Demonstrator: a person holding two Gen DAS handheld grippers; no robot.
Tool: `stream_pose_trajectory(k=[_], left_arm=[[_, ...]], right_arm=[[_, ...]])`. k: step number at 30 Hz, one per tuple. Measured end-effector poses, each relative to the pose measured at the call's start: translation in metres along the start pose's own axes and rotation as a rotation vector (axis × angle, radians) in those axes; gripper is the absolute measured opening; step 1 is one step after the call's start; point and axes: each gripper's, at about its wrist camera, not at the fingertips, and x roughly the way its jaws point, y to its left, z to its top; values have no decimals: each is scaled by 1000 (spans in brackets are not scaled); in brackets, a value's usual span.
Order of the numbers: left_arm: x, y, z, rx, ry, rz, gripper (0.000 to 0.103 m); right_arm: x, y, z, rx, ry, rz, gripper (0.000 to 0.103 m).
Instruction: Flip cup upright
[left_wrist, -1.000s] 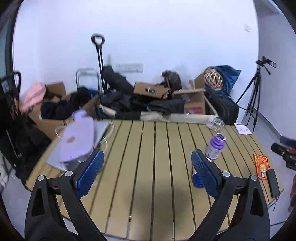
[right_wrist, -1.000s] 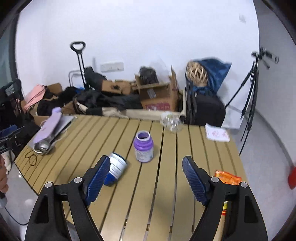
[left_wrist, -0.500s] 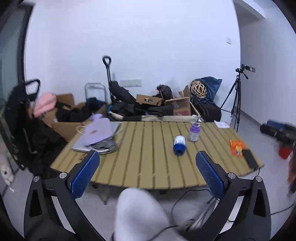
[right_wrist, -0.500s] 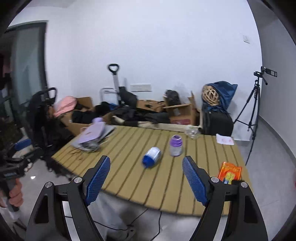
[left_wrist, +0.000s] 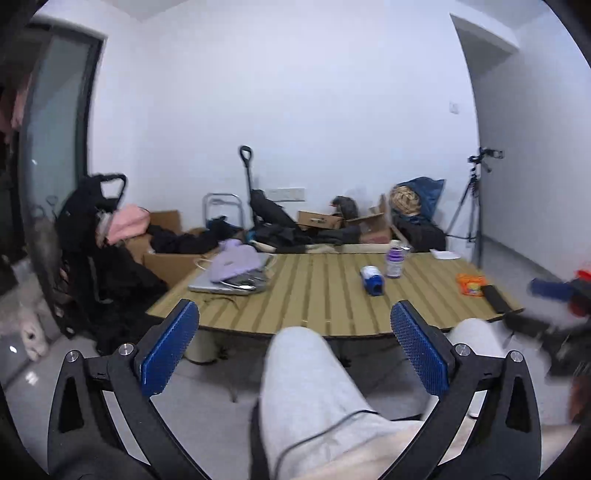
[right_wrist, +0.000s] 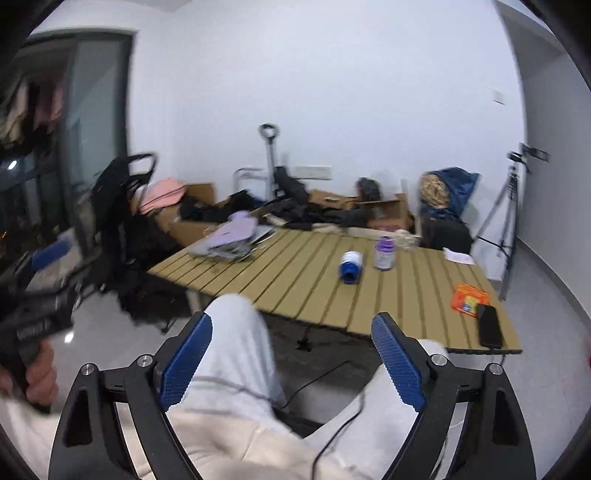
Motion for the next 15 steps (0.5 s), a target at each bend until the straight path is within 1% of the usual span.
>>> stream_pose_trajectory(k=[2, 5, 11, 15], left_arm=[[0, -1, 0, 9, -3, 6, 103], [-5, -2, -3, 3, -18, -17, 103], [-10, -7, -7, 11, -19, -27, 103], [-9, -1, -8, -16, -17, -30, 103]], right_arm=[[-2, 2, 2, -17, -16, -31, 92], [-8, 4, 4, -25, -50, -19, 92], [-9, 0, 0, 9, -45, 1, 92], [-14, -3, -2, 24, -66, 10, 92]])
